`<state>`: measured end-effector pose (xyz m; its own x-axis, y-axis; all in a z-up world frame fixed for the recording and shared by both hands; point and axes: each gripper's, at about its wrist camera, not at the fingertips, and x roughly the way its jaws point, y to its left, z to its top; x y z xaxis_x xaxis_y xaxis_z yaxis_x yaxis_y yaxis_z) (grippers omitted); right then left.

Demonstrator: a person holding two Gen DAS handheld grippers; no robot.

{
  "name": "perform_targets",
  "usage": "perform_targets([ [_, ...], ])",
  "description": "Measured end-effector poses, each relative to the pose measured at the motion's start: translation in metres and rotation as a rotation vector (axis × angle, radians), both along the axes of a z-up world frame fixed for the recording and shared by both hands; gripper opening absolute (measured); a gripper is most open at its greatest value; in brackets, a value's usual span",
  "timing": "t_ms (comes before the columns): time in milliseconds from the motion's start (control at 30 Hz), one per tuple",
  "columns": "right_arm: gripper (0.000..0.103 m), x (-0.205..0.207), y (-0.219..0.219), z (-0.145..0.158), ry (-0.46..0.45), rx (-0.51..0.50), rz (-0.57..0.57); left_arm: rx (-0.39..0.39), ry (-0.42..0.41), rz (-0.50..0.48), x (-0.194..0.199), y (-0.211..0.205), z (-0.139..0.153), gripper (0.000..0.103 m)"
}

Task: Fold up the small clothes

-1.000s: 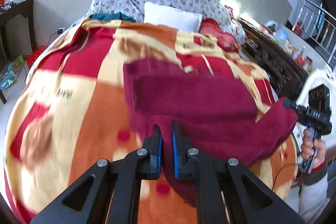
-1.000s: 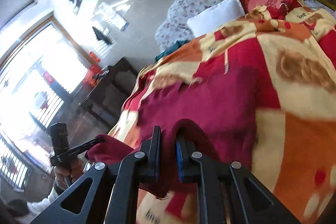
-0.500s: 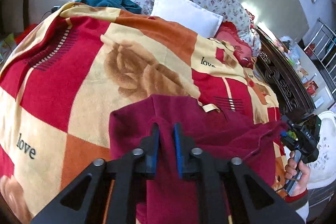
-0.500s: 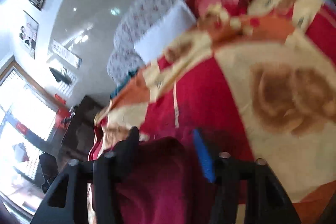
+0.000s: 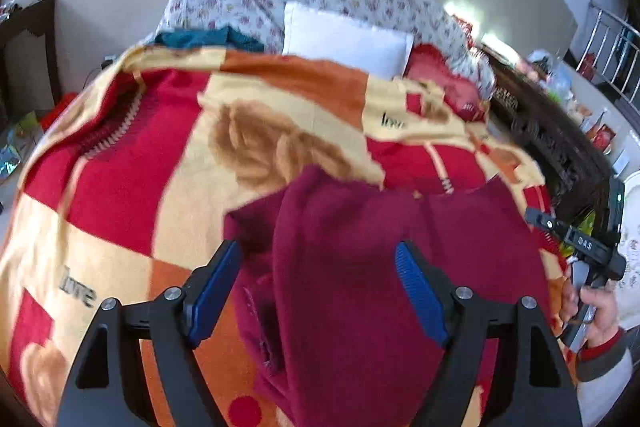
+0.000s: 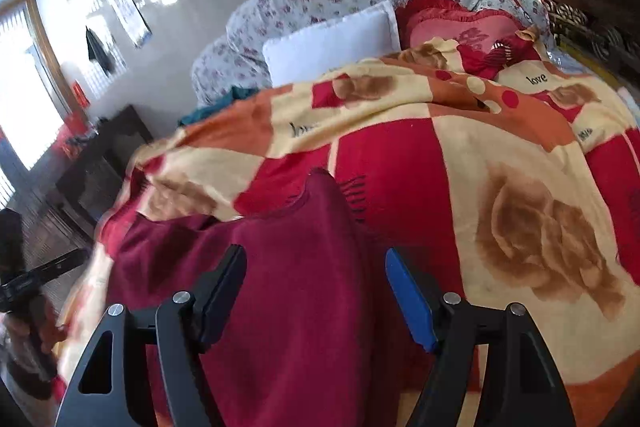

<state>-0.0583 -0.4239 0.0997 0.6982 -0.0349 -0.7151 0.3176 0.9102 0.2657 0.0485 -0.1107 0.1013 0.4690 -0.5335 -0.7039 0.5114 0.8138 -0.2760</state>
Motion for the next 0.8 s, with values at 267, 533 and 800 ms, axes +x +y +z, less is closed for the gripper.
perform_targets([
  [267,0.076,0.002,0.018,-0.003,0.091,-0.145,-0.087,0.084,0.092,0.066,0.011,0.01,-0.051,0.079],
  [533,0.076,-0.031,0.098,0.011,0.009,0.0,0.215,0.04,0.032,-0.06,-0.067,0.072,-0.041,0.079],
  [800,0.076,-0.041,0.121,-0.027,0.092,0.012,0.273,0.08,0.036,-0.209,-0.107,0.059,-0.075,0.079],
])
